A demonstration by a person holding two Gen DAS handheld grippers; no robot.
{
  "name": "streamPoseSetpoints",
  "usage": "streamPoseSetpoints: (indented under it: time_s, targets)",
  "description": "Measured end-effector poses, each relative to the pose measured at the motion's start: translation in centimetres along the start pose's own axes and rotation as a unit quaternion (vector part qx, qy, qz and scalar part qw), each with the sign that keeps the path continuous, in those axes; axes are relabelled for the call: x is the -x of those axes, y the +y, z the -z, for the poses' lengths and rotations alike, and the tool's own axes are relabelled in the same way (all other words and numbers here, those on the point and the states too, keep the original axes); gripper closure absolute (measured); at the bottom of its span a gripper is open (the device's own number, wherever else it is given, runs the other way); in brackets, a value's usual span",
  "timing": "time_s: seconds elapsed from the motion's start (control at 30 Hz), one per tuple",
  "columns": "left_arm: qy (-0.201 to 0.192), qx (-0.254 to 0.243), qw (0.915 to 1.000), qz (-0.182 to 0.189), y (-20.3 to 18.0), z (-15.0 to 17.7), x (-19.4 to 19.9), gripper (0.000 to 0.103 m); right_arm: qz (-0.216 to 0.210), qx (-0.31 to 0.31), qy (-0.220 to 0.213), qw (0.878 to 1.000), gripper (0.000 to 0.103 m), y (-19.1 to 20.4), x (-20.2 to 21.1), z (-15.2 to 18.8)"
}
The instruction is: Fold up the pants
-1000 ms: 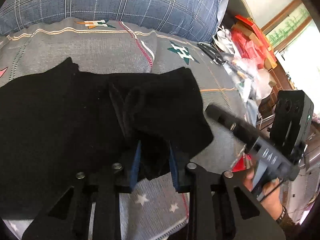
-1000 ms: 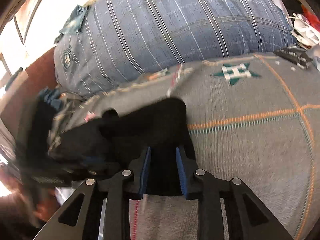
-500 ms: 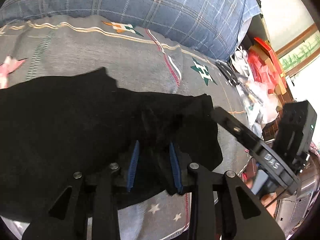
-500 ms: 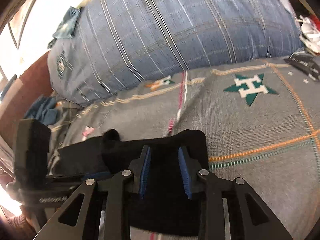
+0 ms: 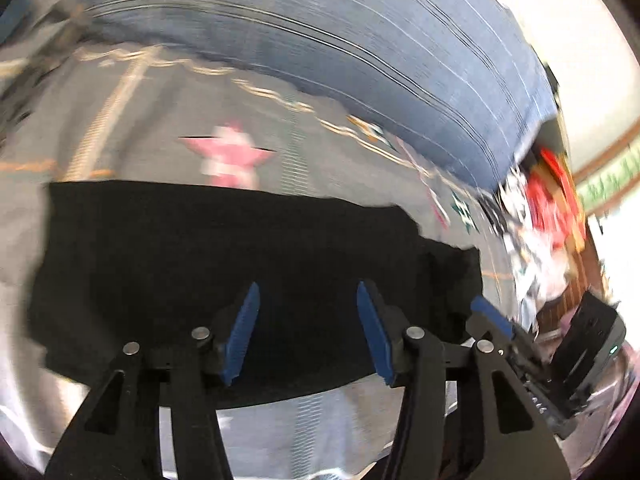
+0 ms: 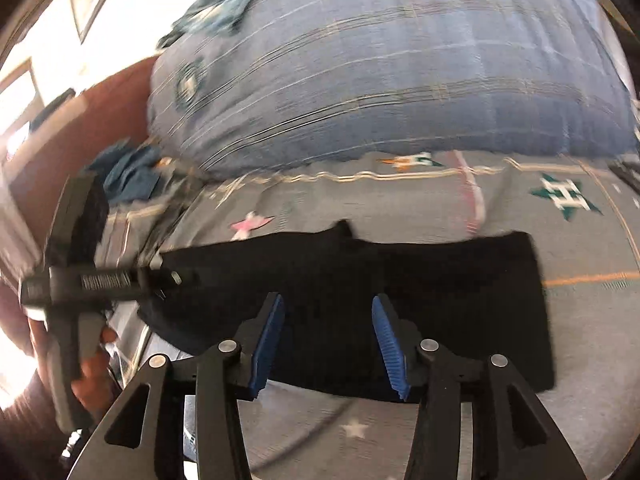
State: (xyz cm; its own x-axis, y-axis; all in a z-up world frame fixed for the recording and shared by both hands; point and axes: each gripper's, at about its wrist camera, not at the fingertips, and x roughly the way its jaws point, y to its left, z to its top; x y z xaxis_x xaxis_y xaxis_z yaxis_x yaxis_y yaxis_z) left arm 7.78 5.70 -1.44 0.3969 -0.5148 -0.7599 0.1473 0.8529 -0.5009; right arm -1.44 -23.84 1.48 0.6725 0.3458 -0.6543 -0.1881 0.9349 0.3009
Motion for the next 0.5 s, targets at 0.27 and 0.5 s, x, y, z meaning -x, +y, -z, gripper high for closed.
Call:
streamPoseSetpoints:
  time_s: [0.27, 0.5]
  targets:
    - [0.007, 0.023, 0.9988, 0.044, 1.4, 0.0, 0.7, 0.053, 0.037, -0.044, 0.001, 0.998, 0.055, -2.8, 0.9, 1.0]
    - [0.104, -0.061, 0.9888, 0.088, -8.4, 1.7, -6.5, 0.053, 0.053, -0.133, -0.011, 0.99, 0.052, -9.7, 3.6, 0.6]
